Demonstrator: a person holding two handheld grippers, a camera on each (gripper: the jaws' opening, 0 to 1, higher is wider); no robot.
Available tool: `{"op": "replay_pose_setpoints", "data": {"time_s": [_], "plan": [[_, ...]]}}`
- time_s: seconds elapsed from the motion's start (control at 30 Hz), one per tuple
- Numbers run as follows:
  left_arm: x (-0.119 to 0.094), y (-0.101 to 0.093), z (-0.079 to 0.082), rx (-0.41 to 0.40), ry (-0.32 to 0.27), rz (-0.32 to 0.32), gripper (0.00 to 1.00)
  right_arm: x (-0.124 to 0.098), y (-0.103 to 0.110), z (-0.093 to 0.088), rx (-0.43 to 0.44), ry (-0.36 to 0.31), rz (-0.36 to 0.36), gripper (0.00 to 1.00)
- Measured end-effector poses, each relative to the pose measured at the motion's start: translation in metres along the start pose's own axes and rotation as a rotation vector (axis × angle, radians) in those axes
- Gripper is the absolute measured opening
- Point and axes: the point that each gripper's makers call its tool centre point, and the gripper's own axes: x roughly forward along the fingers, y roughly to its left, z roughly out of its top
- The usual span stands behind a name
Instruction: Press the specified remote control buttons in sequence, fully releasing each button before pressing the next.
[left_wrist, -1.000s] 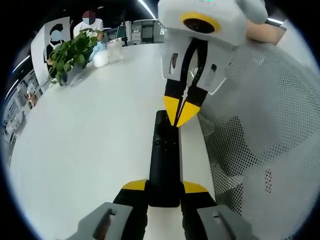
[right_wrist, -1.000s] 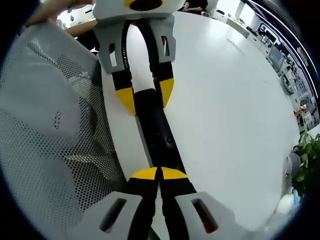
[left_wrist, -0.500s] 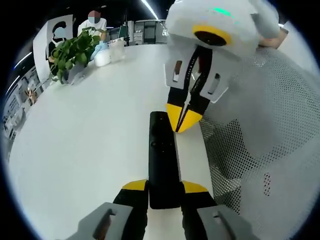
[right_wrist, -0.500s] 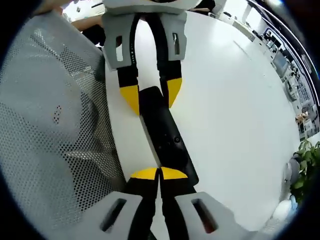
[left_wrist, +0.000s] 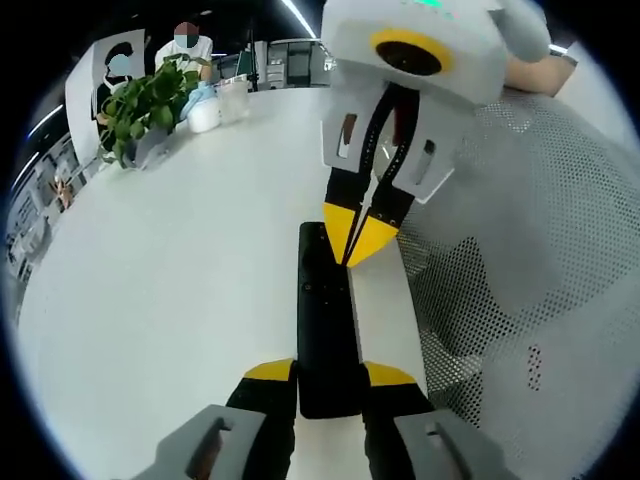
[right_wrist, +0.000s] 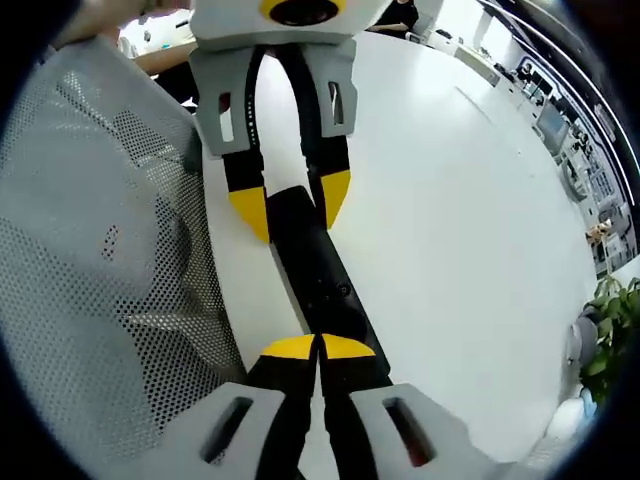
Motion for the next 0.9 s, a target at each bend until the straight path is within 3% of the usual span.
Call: {"op": "replay_pose_setpoints", "data": {"time_s": [0.33,0.9], "plan": [[0.0003,0.0004,0.0,-0.004,-0.005,-0.001,0.24,-0.0011,-0.0027,0.0001,0.067,-0.021,0.013,0.0],[0.0008,0.0002,0.0003,-0.006,-0.005,-0.002,0.24,0.0019,-0.0019,0.007,0.031,-0.034,0.003,0.0]]}}
